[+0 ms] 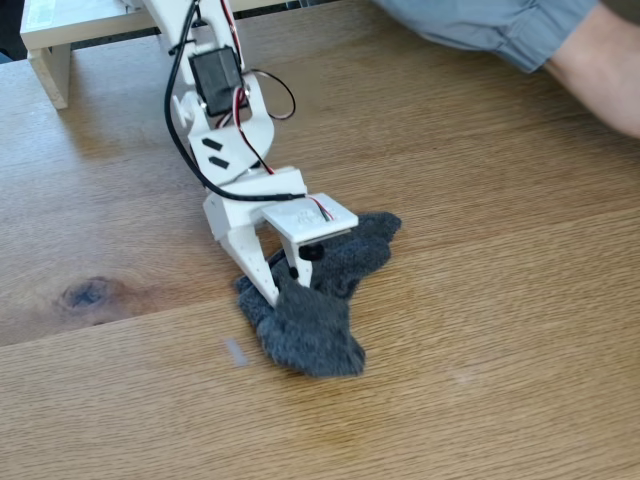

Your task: Clean the area in front of the robot

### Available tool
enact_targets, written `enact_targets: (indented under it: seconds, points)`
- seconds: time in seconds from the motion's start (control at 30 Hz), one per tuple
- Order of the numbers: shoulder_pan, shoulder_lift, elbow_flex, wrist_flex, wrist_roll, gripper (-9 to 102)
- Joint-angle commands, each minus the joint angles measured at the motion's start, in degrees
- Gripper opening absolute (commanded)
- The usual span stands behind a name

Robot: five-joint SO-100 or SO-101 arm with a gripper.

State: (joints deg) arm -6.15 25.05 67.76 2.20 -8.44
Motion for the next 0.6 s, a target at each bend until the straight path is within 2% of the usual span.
enact_targets:
  seconds: [0.0,0.27,0.5,0.57]
  points:
    - [4.83,-5.54,-13.27,1.49,-5.27,0]
    - [15.03,-10.11,-19.86,4.83,-11.25,0]
    - [26.02,-3.25,-17.23,21.62,-9.32,0]
    - [28.83,-0.7,-15.03,23.47,-8.53,0]
